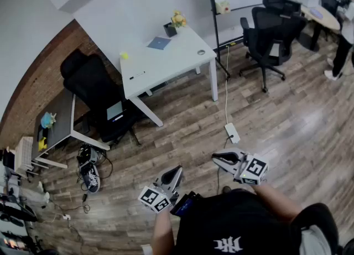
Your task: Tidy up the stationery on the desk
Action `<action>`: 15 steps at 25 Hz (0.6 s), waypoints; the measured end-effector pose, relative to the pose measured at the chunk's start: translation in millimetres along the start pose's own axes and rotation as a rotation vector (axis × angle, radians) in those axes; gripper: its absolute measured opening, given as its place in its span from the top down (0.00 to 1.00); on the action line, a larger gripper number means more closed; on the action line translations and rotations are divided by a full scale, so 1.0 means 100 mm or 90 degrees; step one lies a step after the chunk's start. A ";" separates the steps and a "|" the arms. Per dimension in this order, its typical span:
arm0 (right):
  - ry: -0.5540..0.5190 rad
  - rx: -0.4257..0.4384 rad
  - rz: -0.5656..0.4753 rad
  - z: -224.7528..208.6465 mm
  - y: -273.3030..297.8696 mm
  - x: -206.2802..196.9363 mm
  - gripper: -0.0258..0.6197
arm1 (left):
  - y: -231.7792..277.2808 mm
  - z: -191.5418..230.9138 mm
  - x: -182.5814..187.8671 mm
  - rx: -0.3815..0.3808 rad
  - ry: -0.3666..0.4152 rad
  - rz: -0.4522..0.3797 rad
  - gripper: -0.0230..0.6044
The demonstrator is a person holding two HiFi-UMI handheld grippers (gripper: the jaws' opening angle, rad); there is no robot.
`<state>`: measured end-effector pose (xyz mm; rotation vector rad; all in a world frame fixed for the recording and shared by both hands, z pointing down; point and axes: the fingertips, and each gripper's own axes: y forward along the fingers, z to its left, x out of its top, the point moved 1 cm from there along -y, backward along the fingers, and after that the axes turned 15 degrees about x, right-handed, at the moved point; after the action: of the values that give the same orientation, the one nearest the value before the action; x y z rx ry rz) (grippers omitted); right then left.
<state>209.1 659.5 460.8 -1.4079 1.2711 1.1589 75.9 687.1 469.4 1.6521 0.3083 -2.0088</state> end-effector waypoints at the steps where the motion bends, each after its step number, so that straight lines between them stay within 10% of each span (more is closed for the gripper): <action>1: -0.001 -0.006 0.000 -0.02 -0.03 -0.02 0.89 | 0.00 -0.02 0.00 -0.001 0.001 0.003 0.97; 15: 0.005 -0.027 0.020 -0.10 -0.39 -0.07 0.89 | 0.15 -0.31 -0.04 0.009 -0.001 0.020 0.97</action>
<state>248.1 654.4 470.2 -1.4290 1.2851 1.2097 110.3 690.9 468.0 1.6532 0.2669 -1.9931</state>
